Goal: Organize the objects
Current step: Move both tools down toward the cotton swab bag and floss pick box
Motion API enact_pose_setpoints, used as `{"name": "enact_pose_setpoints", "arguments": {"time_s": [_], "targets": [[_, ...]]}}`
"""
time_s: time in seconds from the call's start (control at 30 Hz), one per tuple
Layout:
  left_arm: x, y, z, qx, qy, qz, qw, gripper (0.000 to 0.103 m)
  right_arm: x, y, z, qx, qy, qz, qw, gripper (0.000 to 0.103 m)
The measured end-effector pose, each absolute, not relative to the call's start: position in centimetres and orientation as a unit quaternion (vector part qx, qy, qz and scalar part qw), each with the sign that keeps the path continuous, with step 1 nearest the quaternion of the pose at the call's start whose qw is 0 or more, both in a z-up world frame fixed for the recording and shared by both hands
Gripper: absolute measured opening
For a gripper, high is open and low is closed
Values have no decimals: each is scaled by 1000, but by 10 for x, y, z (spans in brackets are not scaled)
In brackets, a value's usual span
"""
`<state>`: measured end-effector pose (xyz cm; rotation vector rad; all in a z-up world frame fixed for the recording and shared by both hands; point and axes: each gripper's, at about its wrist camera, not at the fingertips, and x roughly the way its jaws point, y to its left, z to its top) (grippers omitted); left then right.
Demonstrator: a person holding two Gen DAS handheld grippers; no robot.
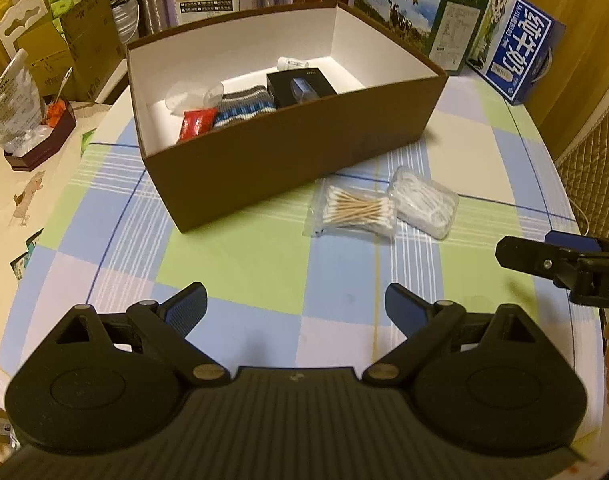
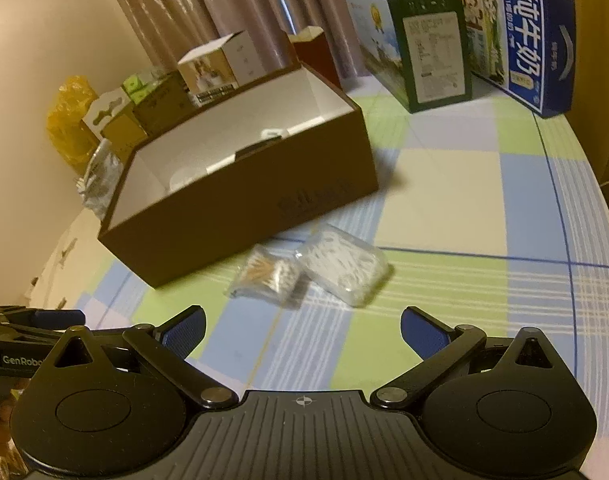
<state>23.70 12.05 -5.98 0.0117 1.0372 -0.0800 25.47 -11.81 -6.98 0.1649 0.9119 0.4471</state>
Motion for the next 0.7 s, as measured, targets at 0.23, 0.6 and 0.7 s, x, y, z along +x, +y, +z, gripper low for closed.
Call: {"name": "enact_pose_setpoints", "arguments": {"time_s": [0.23, 0.6, 0.7], "targets": [[235, 115, -68, 8, 504, -35, 863, 94, 253, -122, -79, 69, 447, 209, 867, 101], [237, 111, -77, 9, 514, -28, 857, 94, 254, -122, -95, 28, 455, 201, 867, 101], [240, 110, -80, 10, 517, -27, 855, 94, 257, -123, -99, 26, 458, 202, 865, 101]]}}
